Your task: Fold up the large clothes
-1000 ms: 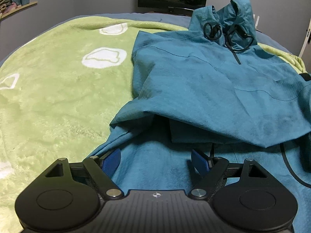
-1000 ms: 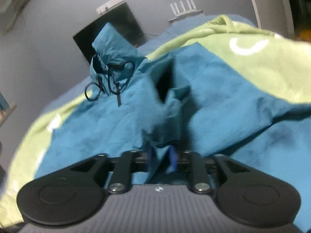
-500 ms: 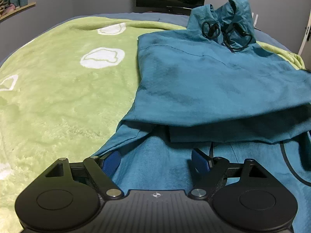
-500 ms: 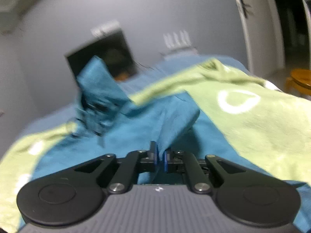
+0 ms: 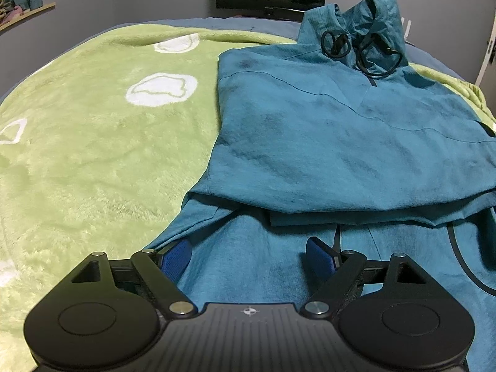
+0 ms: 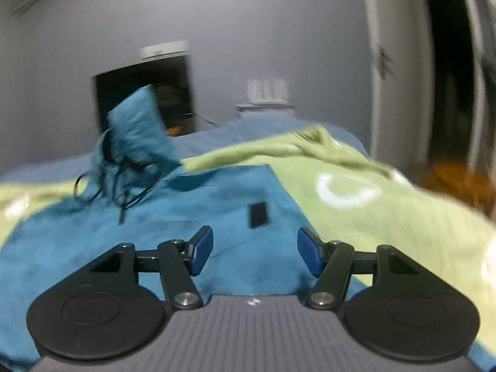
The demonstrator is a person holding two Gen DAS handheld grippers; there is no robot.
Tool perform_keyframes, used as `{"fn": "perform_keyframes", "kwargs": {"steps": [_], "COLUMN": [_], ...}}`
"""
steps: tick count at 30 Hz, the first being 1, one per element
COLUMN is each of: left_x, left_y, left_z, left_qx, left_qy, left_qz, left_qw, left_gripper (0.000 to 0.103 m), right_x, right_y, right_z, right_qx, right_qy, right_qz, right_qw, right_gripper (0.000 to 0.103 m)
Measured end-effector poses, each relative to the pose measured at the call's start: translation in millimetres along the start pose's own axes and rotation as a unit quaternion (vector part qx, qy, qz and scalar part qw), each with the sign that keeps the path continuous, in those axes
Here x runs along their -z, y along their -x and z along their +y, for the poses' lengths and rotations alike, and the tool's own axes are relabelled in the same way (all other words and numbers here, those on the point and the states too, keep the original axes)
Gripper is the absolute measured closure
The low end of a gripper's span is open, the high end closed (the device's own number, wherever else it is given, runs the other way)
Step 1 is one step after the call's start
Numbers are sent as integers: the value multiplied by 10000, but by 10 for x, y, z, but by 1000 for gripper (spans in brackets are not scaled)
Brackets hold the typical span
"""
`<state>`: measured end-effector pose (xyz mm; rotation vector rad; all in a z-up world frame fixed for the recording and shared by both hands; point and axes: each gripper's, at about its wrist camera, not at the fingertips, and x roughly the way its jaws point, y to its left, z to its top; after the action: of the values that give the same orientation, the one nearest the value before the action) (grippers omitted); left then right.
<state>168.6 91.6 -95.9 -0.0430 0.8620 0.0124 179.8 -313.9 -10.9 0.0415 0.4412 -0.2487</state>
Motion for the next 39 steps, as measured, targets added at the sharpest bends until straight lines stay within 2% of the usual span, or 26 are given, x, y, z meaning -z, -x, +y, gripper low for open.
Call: {"fn": "perform_keyframes", "kwargs": {"steps": [2, 4, 6, 12, 16, 20, 22, 23, 26, 29, 32, 35, 39], "left_x": [-1, -1, 1, -4, -2, 12, 18, 20, 27, 32, 28, 11, -70], "left_y": [-3, -5, -13, -16, -13, 9, 30, 42, 81, 126, 234, 437, 934], "left_z": [0, -2, -8, -22, -28, -22, -22, -15, -13, -6, 25, 82, 181], "left_qx": [-5, -9, -24, -47, -48, -47, -52, -50, -62, -92, -104, -82, -141], "left_qy": [-8, -10, -30, -59, -69, -73, -74, -70, -53, -20, 68, 254, 578], "left_qz": [4, 4, 11, 17, -9, -42, -60, -71, -102, -149, -379, -754, -1383], "left_qw": [10000, 10000, 10000, 10000, 10000, 10000, 9999, 9999, 9999, 9998, 9992, 9968, 9886], "left_gripper": [20, 20, 20, 20, 20, 20, 20, 20, 20, 20, 20, 20, 18], "right_x": [100, 262, 291, 203, 23, -91, -123, -146, -242, -345, -404, -367, -272], "right_y": [-200, -408, -446, -205, 226, 730, 988, 1106, 1371, 1628, 1894, 2073, 2217], "right_z": [41, -41, -174, -361, -566, -704, -759, -804, -929, -938, -865, -850, -949], "right_qx": [-30, 23, 13, 66, -309, -671, -709, -748, -1023, -1067, -796, -495, -224], "right_qy": [146, -53, -468, -1032, -1582, -1421, -1277, -1335, -1493, -1071, -174, 448, 658], "right_qz": [583, 1212, 1337, 1090, 581, 166, -20, -71, -37, -56, 66, 364, 707], "right_qw": [9982, 9926, 9899, 9886, 9852, 9874, 9893, 9882, 9835, 9885, 9967, 9971, 9951], "right_gripper": [43, 43, 43, 41, 41, 38, 35, 31, 30, 30, 30, 29, 27]}}
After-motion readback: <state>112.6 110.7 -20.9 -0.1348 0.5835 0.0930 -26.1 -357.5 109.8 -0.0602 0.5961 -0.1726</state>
